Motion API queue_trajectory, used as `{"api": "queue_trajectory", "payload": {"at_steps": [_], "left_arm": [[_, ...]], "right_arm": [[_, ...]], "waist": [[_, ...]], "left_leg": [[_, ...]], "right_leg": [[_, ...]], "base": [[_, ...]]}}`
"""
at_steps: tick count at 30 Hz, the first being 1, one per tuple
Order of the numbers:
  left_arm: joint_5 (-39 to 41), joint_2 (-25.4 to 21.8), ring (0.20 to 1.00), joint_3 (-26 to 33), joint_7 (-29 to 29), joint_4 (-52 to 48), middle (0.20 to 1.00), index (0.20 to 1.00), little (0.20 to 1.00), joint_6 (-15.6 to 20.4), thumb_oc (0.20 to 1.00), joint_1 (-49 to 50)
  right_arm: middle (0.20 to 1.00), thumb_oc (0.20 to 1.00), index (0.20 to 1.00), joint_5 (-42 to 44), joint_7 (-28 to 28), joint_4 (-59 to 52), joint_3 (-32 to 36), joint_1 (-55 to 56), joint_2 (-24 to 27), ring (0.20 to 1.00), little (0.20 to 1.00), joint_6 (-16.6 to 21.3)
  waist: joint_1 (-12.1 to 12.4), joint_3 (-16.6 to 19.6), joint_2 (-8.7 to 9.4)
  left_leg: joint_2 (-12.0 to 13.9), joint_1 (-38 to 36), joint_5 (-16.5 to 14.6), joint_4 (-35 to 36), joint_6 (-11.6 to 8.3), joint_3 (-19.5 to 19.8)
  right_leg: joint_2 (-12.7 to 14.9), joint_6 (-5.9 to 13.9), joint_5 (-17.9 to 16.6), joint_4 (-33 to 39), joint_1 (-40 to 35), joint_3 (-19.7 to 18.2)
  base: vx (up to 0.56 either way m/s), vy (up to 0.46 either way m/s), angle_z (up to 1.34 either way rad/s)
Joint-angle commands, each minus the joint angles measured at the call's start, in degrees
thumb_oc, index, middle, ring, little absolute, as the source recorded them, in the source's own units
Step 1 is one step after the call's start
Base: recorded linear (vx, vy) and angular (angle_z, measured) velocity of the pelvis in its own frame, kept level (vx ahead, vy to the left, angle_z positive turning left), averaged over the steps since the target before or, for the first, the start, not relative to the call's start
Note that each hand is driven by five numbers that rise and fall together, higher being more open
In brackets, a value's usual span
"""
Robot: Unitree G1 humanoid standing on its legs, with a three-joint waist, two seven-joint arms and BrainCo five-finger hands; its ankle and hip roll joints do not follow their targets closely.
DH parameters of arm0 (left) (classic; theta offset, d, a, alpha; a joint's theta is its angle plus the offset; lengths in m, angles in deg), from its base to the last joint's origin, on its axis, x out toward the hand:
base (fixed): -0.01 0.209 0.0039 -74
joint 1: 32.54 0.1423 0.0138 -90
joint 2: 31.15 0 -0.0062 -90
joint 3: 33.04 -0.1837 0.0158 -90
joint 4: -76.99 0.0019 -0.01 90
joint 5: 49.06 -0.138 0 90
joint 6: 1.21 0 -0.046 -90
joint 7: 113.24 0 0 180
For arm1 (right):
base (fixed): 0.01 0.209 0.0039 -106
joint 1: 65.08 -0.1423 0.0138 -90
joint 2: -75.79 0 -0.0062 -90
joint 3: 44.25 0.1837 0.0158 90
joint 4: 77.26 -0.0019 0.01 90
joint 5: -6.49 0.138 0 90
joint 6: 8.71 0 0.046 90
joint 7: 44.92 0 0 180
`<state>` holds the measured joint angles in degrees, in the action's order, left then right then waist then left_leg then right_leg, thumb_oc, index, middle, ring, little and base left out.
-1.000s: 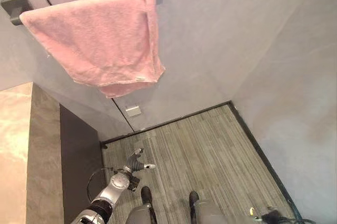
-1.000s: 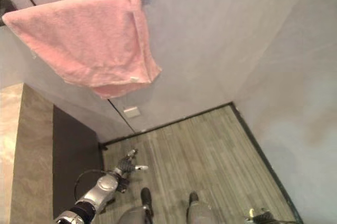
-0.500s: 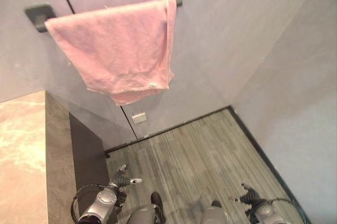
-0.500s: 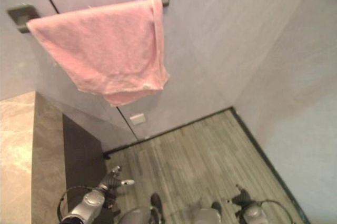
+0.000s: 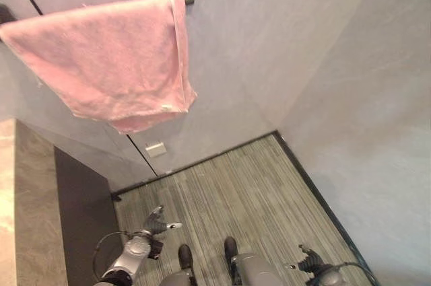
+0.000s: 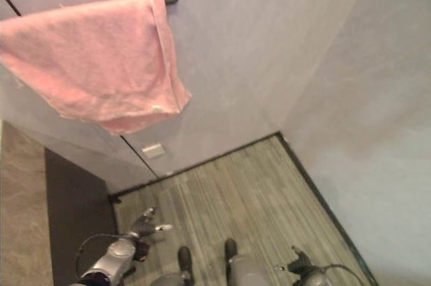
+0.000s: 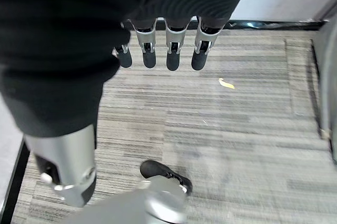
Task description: Put brush and paste in cup on sink, flatten towel.
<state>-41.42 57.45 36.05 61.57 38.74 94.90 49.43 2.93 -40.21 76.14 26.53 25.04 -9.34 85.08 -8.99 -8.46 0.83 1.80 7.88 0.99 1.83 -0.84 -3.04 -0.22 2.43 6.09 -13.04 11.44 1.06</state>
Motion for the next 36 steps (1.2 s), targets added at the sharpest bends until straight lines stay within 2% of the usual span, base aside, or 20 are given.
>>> {"api": "queue_trajectory", "payload": {"at_steps": [1,10,14,20,25,26,27,28,29,30,31,32,33,34,35,36], "left_arm": [[-2.3,-2.1,1.000,1.6,-0.9,1.7,1.000,1.000,1.000,1.0,1.000,-0.4],[-0.7,-0.8,1.000,1.5,-0.8,2.8,1.000,1.000,1.000,0.9,1.000,0.0],[-0.4,-0.2,1.000,1.8,-1.1,3.0,1.000,1.000,1.000,1.0,1.000,0.6],[0.1,0.4,1.000,2.8,-1.1,4.5,1.000,1.000,1.000,1.0,1.000,1.6],[0.5,0.5,1.000,2.7,-0.9,5.3,1.000,1.000,1.000,0.9,1.000,1.0],[0.5,0.3,1.000,2.3,-0.9,5.4,1.000,1.000,1.000,0.9,1.000,0.1],[0.3,0.2,1.000,1.6,-1.0,5.3,1.000,1.000,1.000,1.0,1.000,-1.2],[0.3,0.1,1.000,1.1,-1.2,5.4,1.000,1.000,1.000,0.9,1.000,-2.0],[0.3,0.1,1.000,1.1,-1.2,5.4,1.000,1.000,1.000,0.9,1.000,-2.0],[0.6,0.1,1.000,0.5,-1.3,5.1,1.000,1.000,1.000,1.1,1.000,-3.3],[0.7,0.0,1.000,0.4,-1.4,5.2,1.000,1.000,1.000,1.1,1.000,-3.5],[0.7,0.0,1.000,0.3,-1.5,5.3,1.000,1.000,1.000,1.1,1.000,-3.4],[0.8,0.1,1.000,-0.1,-1.7,5.2,1.000,1.000,1.000,1.2,1.000,-3.5],[0.8,0.1,1.000,-0.1,-1.7,5.2,1.000,1.000,1.000,1.2,1.000,-3.5],[0.8,-0.1,1.000,0.1,-2.0,5.6,1.000,1.000,1.000,1.5,1.000,-3.1],[0.7,-0.2,1.000,0.4,-2.1,5.6,1.000,1.000,1.000,1.4,1.000,-2.7]], "right_arm": [[1.000,1.000,1.000,-0.9,0.0,1.6,-1.0,-2.5,0.8,1.000,1.000,0.4],[1.000,1.000,1.000,1.0,1.1,0.6,-0.4,-3.3,1.1,1.000,1.000,0.8],[1.000,1.000,1.000,2.5,0.8,-2.1,0.1,-2.7,1.3,1.000,1.000,1.5],[1.000,1.000,1.000,2.6,0.0,-3.3,-0.3,-1.8,1.5,1.000,1.000,1.8],[1.000,1.000,1.000,2.3,0.0,-0.2,-0.4,-1.4,1.4,1.000,1.000,1.6],[1.000,1.000,1.000,1.4,0.2,1.5,-0.5,-1.0,1.6,1.000,1.000,1.4],[1.000,1.000,1.000,0.7,0.3,2.9,-0.5,-0.9,2.0,1.000,1.000,1.1],[1.000,1.000,1.000,0.5,0.4,3.7,-0.4,-0.9,2.2,1.000,1.000,0.9],[1.000,1.000,1.000,0.5,0.4,3.7,-0.4,-0.9,2.2,1.000,1.000,0.9],[1.000,1.000,1.000,0.4,1.0,5.4,-0.1,-0.9,2.5,1.000,1.000,0.5],[1.000,1.000,1.000,0.5,1.3,5.9,0.1,-1.0,2.6,1.000,1.000,0.2],[1.000,1.000,1.000,0.5,1.3,5.9,0.1,-0.9,2.6,1.000,1.000,0.2],[1.000,1.000,1.000,1.1,2.0,7.2,1.1,-0.9,2.7,1.000,1.000,0.1],[1.000,1.000,1.000,1.1,2.0,7.3,1.1,-0.9,2.7,1.000,1.000,0.1],[1.000,1.000,1.000,2.1,1.9,6.2,1.7,-0.8,3.2,1.000,1.000,0.7],[1.000,1.000,1.000,2.2,1.6,6.0,1.7,-0.8,3.3,1.000,1.000,0.9]], "waist": [[-1.0,2.2,2.74],[-0.6,4.9,1.66],[-0.7,5.3,1.09],[-0.7,5.2,0.42],[-1.4,4.8,0.17],[-1.3,3.9,0.75],[-1.3,2.3,1.69],[-1.4,1.5,1.99],[-1.4,1.5,1.95],[-1.3,0.7,2.50],[-1.0,0.6,2.68],[-1.0,0.6,2.72],[-0.5,0.3,2.00],[-0.5,0.3,2.05],[-0.4,0.3,1.53],[-0.2,0.5,1.21]], "left_leg": [[-3.2,-9.5,-7.1,-4.0,0.31,-0.7],[0.3,-12.1,-3.7,-0.9,-2.13,1.2],[1.0,-13.1,-2.9,-0.4,-2.74,1.2],[1.7,-13.6,-0.9,-1.2,-3.43,1.2],[2.2,-12.1,0.8,-5.1,-4.24,1.2],[1.3,-9.0,2.6,-11.1,-5.08,1.3],[-0.6,-4.3,2.8,-19.5,-5.45,1.1],[-0.6,-1.9,2.2,-18.7,-5.08,-0.6],[-0.6,-1.9,2.0,-18.9,-5.06,-0.6],[-0.2,2.9,-0.8,-15.0,-3.33,-3.1],[1.0,5.0,-0.5,-12.4,-2.97,-3.2],[0.9,4.8,-0.6,-12.3,-2.95,-3.2],[3.9,8.4,4.8,-6.9,-3.86,-2.4],[3.8,8.2,5.0,-6.6,-3.89,-2.4],[6.7,10.4,8.6,-1.6,-5.09,-1.7],[7.5,10.4,9.6,-1.0,-5.39,-1.3]], "right_leg": [[3.0,5.44,-14.4,10.4,5.3,-2.7],[1.9,3.98,-11.1,9.6,2.7,0.9],[1.6,3.54,-9.8,8.8,2.0,1.8],[0.6,2.84,-8.5,8.2,1.2,1.9],[-0.6,1.59,-7.2,7.9,0.8,0.8],[-0.7,0.77,-6.8,8.2,-0.5,0.2],[-0.2,0.10,-6.5,7.7,-1.0,0.0],[0.4,0.22,-6.4,7.7,-1.1,0.3],[0.4,0.23,-6.3,7.6,-1.1,0.3],[1.4,0.94,-6.0,8.0,-1.8,0.3],[1.7,1.31,-5.8,8.3,-2.5,0.0],[1.7,1.34,-5.7,8.3,-2.7,0.0],[1.4,1.76,-4.9,8.4,-3.8,-0.8],[1.4,1.75,-4.8,8.4,-3.8,-0.8],[1.8,2.30,-3.6,8.4,-5.4,-2.8],[1.9,2.61,-3.2,8.5,-6.1,-3.5]], "base": [[0.23,-0.169,0.69],[0.16,-0.111,0.35],[0.12,-0.059,0.23],[0.10,-0.068,-0.01],[0.07,-0.088,0.00],[0.03,-0.144,0.20],[0.04,-0.164,0.30],[0.02,-0.089,0.41],[0.06,-0.006,0.41],[0.11,0.036,0.32],[0.11,0.036,0.26],[0.19,0.120,0.17],[0.14,0.097,-0.04],[0.31,0.254,-0.22],[0.27,0.233,-0.50],[0.37,0.339,-0.76]]}}
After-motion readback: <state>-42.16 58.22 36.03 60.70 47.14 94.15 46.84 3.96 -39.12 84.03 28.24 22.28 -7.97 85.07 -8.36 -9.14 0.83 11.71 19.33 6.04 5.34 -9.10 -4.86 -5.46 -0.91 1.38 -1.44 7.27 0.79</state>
